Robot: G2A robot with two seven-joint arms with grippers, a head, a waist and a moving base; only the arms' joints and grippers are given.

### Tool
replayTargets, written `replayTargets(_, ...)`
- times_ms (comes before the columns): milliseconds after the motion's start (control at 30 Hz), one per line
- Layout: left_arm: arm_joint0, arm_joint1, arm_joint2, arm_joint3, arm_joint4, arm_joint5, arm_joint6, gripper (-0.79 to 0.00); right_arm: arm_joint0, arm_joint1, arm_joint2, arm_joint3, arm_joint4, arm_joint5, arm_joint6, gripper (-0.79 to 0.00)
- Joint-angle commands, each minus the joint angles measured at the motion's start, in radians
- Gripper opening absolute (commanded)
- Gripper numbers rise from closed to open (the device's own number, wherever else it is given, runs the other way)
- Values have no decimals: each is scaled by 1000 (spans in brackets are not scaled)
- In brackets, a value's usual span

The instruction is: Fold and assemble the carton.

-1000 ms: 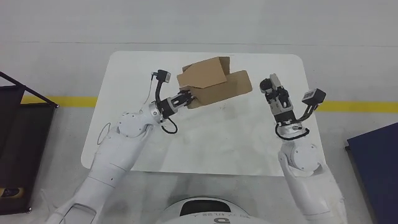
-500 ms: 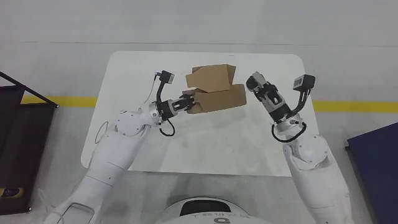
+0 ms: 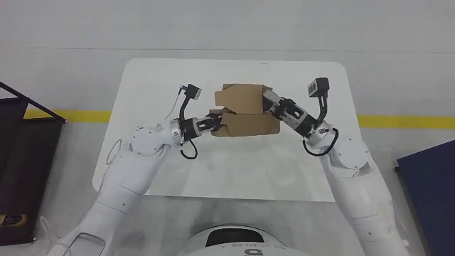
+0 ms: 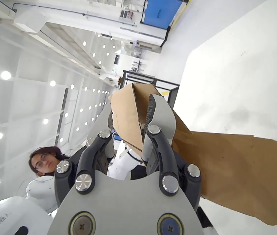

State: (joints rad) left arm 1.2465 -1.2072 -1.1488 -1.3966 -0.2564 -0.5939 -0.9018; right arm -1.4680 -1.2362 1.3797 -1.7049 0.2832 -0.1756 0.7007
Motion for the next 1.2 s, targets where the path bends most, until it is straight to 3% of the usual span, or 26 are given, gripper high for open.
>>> replayTargets(0,-3,1,-1,1,2,2,-2,-785,6,3,4,6,27,17,53,-486)
replayTargets(133,-11,4,-5,7,21,14,5,-785,17,10,12,12,81,49,155,-529)
replayTargets(333,-24,6,2,15,61,37,25,-785,30,19,18,20,129,83,252,-489)
replayTargets(567,-38,6,12,26,76,78,62,-785,39,26,-10,14,97,100,289,-419)
replayTargets(900,-68,2,38,50,127,125,108,-785,58,29,-59,12,57,97,274,-449)
replayTargets(1100,-85,-1,52,63,126,138,115,-785,76,31,-76,30,51,98,267,-600)
replayTargets(1133,-88,-2,53,65,123,140,115,-785,80,31,-80,35,49,100,266,-643)
replayTargets(1167,-91,-2,54,67,122,140,114,-785,84,32,-83,38,48,99,266,-785)
